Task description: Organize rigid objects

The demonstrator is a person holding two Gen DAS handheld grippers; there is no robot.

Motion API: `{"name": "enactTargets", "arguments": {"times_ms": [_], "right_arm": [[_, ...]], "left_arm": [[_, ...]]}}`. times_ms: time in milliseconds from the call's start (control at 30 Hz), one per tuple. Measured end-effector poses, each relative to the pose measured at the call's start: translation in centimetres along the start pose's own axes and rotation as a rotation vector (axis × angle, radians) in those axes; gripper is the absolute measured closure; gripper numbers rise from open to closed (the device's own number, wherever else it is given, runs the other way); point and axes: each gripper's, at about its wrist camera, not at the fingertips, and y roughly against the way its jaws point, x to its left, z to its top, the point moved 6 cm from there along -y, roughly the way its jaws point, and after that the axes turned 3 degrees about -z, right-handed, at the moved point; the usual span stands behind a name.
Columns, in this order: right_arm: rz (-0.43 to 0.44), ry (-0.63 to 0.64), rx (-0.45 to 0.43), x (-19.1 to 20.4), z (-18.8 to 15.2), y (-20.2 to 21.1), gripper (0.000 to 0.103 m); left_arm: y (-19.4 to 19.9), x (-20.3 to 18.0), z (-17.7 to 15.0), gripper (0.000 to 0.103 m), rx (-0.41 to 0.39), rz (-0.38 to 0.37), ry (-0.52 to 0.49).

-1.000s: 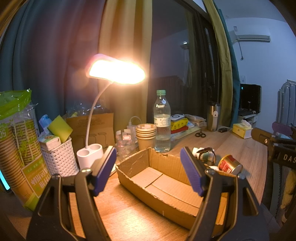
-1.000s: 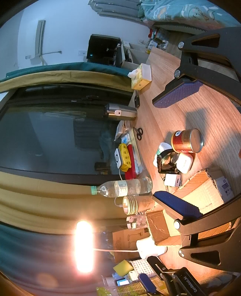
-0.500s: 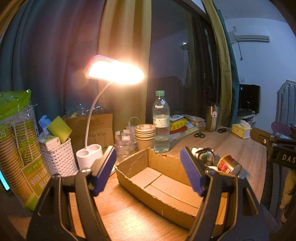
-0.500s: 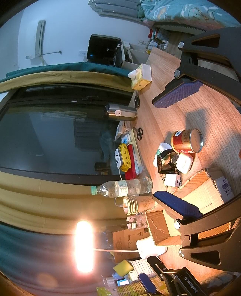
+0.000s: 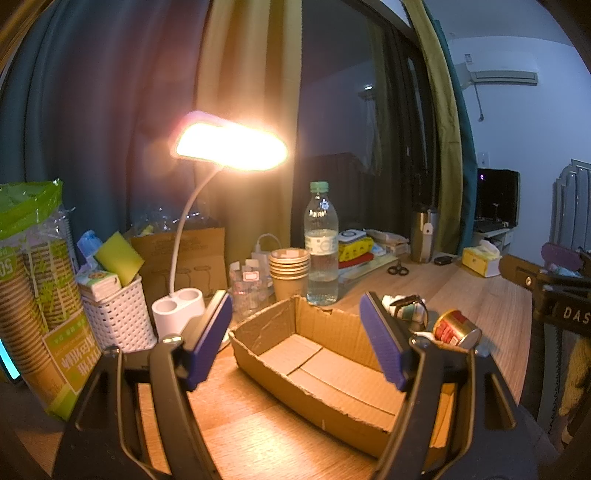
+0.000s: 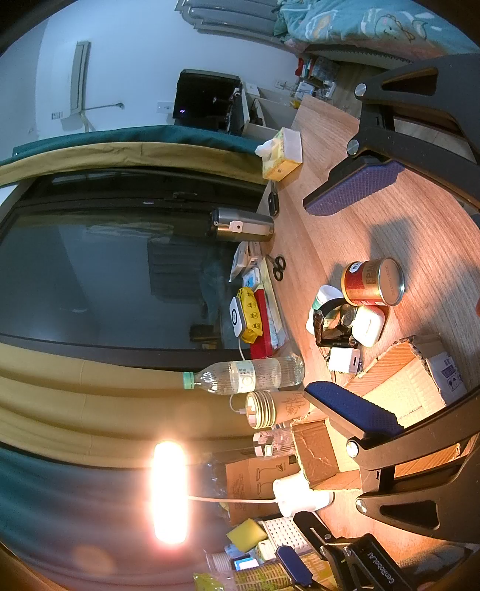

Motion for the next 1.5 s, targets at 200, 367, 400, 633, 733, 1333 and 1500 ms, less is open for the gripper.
{"name": "enactTargets", "arguments": {"times_ms": [200,367,400,633,733,1333,1500], "right_arm": [[0.0,0.0,0.0,0.0,0.0,0.0,0.01],[0.0,0.0,-0.001,0.0,0.0,0.0,0.01],[0.0,-0.001,-0.001,0.0,0.0,0.0,0.01],[0.0,-0.002,0.0,-0.1,-0.1,0.0,0.01],[0.0,-0.003,-0.002,-0.2,0.0,0.0,0.01],[0.022,-0.055,0.081,-1.9,-1.4,-3.2,0.01],[0.034,-0.071,0.104,-2.5,-2.2,-4.0,0.01]], "left_arm": [[0.3,0.0,0.1,0.03,-0.008,-0.004,-0.002],[0.3,-0.1,0.1,0.03,-0.008,-0.003,-0.003],[0.3,-0.1,0.1,0.03,-0.009,-0.004,-0.004],[0.3,-0.1,0.1,0.03,-0.008,-0.003,-0.003],[0.3,0.0,0.0,0.03,-0.005,-0.004,-0.003],[-2.4,-0.7,-2.7,0.03,0.212,0.017,0.051],[-3.4,-1.6,-4.4,0.03,0.31,0.021,0.059]]}}
